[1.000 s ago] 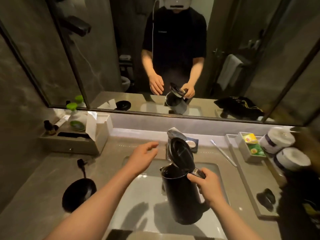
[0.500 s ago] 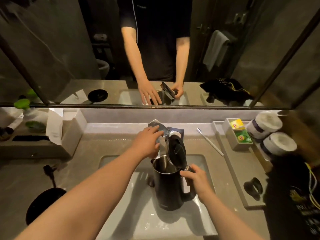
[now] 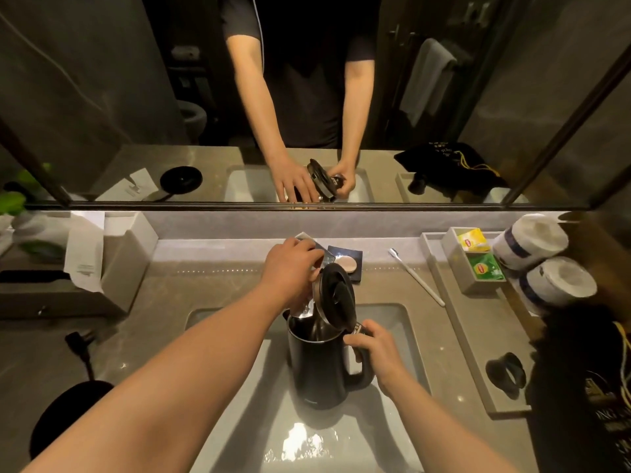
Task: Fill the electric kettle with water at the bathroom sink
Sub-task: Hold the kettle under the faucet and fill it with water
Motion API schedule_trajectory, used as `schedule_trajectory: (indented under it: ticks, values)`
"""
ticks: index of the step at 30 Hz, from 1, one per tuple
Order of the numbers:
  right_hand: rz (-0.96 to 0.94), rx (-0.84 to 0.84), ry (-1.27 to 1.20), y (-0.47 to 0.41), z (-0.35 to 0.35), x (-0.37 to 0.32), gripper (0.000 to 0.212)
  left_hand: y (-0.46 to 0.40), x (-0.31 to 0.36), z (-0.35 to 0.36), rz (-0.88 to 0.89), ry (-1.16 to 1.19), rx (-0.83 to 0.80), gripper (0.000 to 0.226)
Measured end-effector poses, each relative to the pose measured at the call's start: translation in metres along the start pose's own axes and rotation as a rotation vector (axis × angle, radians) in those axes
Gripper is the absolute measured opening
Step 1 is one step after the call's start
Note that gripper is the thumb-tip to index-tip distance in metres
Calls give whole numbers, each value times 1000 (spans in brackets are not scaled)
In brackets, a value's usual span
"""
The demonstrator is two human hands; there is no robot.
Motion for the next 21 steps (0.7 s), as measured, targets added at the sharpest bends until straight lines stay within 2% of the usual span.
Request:
schedule_trajectory:
  ticks: [7,13,21]
  values:
    - [-12,5,-7,-5,0,-3,26,1,-8,-2,-27,149,146,18]
    - [-17,-4,-10,-7,3,-5,26,-3,-17,-1,-135,338,99,14]
    - [-20,-15,-23,-9,9,-3,26,-1,-27,-2,-74,463,-36,12]
Point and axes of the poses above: each hand's wrist, its own y-axis away from the middle knuckle, its own z-axis out of the palm, x = y × z, the point moved 2 cm from there along -y, towards the middle knuckle, and after that the axes turned 13 degrees about -y, right-handed, at the moved point
